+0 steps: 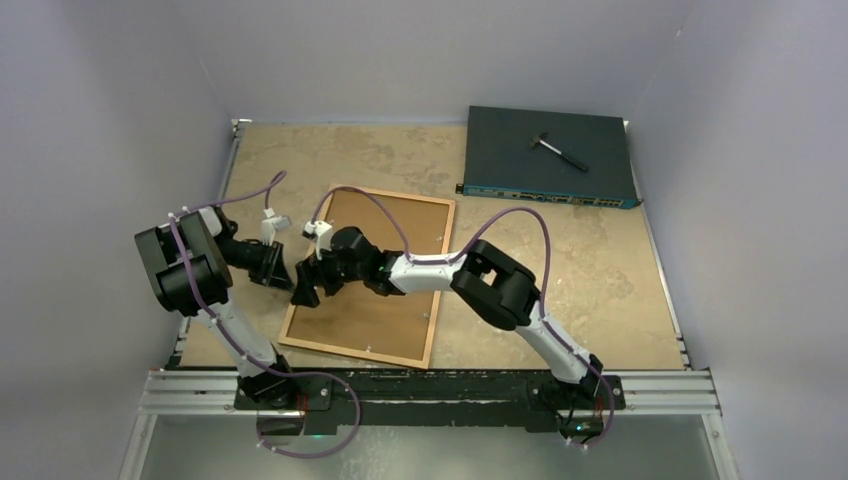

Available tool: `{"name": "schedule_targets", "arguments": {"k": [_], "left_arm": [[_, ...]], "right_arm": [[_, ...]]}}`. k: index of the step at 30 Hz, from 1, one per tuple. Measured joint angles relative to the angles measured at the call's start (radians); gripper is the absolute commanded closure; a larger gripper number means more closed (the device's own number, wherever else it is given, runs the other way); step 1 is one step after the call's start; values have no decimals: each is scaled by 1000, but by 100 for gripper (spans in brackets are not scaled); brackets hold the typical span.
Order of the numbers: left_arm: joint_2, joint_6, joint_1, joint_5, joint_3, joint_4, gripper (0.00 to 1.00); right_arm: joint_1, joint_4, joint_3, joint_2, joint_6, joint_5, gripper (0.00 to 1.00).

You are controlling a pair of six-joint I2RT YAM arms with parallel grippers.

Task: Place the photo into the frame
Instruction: Install the photo frame at the center of the board.

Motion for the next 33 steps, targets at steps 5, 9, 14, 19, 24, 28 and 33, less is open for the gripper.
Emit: {"name": "schedule_targets", "arguments": {"k": [5,9,14,19,24,28,33], "left_arm": [[0,0,-7,1,0,-1,84],[0,0,-9,1,0,-2,85],[0,0,-9,1,0,-2,86],[-1,-8,-9,0,0,-2,87],[-1,-25,-9,-2,0,-1,87],[-1,-32,-9,-2,0,0,88],[-1,-35,-9,-3,0,0,88]], "right_arm": [[-10,15,31,26,3,0,10],[-15,27,39,35,3,0,11],[-21,32,37,35,2,2,10],[-29,48,-70,-37,-9,15,10],[-29,64,-169,-119,-10,6,11],[-19,87,-193,-126,-9,-5,12],[-1,97,-187,-109,-6,-28,12]]}}
